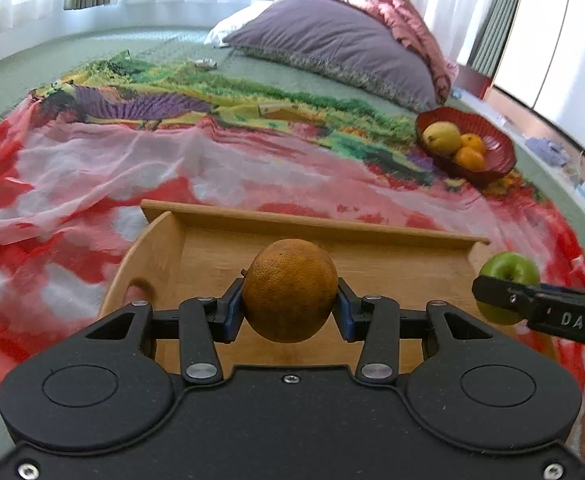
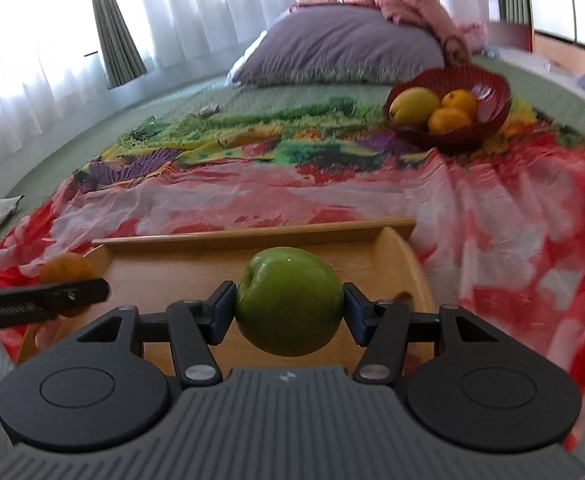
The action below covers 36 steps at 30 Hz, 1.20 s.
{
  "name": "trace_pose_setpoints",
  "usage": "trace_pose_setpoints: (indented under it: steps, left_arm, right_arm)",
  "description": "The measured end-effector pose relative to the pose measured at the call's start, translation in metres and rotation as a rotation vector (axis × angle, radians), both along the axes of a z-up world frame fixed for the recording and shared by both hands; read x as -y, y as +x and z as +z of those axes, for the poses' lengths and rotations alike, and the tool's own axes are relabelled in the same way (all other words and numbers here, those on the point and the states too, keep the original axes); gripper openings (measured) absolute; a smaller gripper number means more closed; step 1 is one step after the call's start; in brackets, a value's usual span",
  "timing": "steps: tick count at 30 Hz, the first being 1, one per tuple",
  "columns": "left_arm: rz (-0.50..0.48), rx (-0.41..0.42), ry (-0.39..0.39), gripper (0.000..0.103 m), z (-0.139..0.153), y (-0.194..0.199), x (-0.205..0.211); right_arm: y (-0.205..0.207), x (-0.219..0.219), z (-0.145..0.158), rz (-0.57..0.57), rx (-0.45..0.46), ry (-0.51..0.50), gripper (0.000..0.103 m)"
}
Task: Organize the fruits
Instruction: 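Carry the brown orange onto the tray with the left tool while the right tool carries the apple there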
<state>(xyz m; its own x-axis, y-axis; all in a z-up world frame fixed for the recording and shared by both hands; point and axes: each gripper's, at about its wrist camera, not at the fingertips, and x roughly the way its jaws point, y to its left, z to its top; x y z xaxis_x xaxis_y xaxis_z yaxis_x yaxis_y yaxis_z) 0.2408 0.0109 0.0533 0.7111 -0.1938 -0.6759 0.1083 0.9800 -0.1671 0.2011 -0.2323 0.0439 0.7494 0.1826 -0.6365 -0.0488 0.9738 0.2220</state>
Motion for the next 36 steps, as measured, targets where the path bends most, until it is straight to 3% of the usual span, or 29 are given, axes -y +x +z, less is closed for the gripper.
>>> trace_pose_setpoints:
  steps: [7,36]
  left_arm:
    - [-0.002,-0.036,0.041,0.042,-0.021,0.014,0.007]
    - [-0.02,-0.021,0.106,0.043,-0.03,0.014,0.015]
  right_arm:
    - [0.022,-0.013,-0.011,0.004,-0.046,-0.021,0.06]
    - [0.025,-0.022,-0.023,0.025,-0.069,-0.062,0.06]
